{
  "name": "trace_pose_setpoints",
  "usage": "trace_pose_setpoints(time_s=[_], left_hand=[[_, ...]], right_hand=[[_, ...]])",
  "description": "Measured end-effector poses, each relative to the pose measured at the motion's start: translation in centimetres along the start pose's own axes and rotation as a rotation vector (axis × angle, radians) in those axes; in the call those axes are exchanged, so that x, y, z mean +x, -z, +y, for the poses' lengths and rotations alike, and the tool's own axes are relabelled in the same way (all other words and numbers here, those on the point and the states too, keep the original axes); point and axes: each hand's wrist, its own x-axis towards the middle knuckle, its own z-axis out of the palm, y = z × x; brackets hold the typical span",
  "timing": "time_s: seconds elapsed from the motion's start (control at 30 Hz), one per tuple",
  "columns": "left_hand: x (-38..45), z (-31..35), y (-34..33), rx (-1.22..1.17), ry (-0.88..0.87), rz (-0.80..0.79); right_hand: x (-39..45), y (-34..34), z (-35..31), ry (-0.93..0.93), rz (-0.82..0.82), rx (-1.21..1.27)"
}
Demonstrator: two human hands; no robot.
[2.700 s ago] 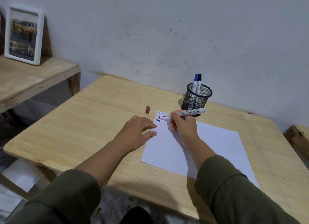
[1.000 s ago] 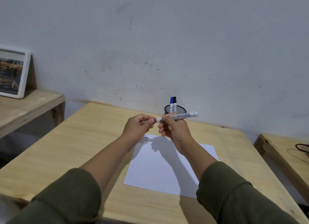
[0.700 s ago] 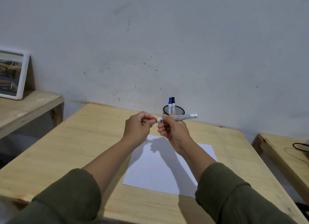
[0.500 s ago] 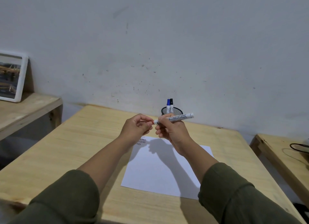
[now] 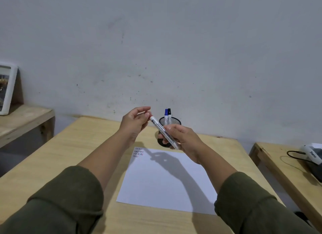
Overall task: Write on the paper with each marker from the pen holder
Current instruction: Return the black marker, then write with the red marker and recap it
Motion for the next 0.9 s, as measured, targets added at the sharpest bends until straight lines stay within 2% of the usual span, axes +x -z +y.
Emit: trace_pose_setpoints(time_s=[0.13, 0.2, 0.33, 0.47, 0.7, 0.9], left_hand=[[0.4, 0.7, -2.4, 0.068, -0.056, -0.095], [1.1, 0.6, -3.3, 0.118, -0.084, -0.087], [2.8, -0.9, -3.4, 0.486, -0.145, 0.046], [4.0, -2.8, -2.9, 0.746, -0.084, 0.034], [5.9, -4.6, -2.8, 0.879, 0.016, -0.087], [6.6, -5.5, -2.8, 0.911, 0.022, -0.100]], right_hand=[[0.4, 0.0, -0.3, 0.057, 0.072, -0.150], [1.0, 0.3, -0.6, 0.093, 0.150, -0.170], [3.4, 2.1, -1.5, 0.129, 0.394, -0.152], [6.3, 4.2, -2.3, 0.156, 0.566, -0.190], [9.9, 5.0, -2.0, 0.172, 0.643, -0.430], [12.0, 5.0, 0.7, 0.094, 0.648, -0.648]])
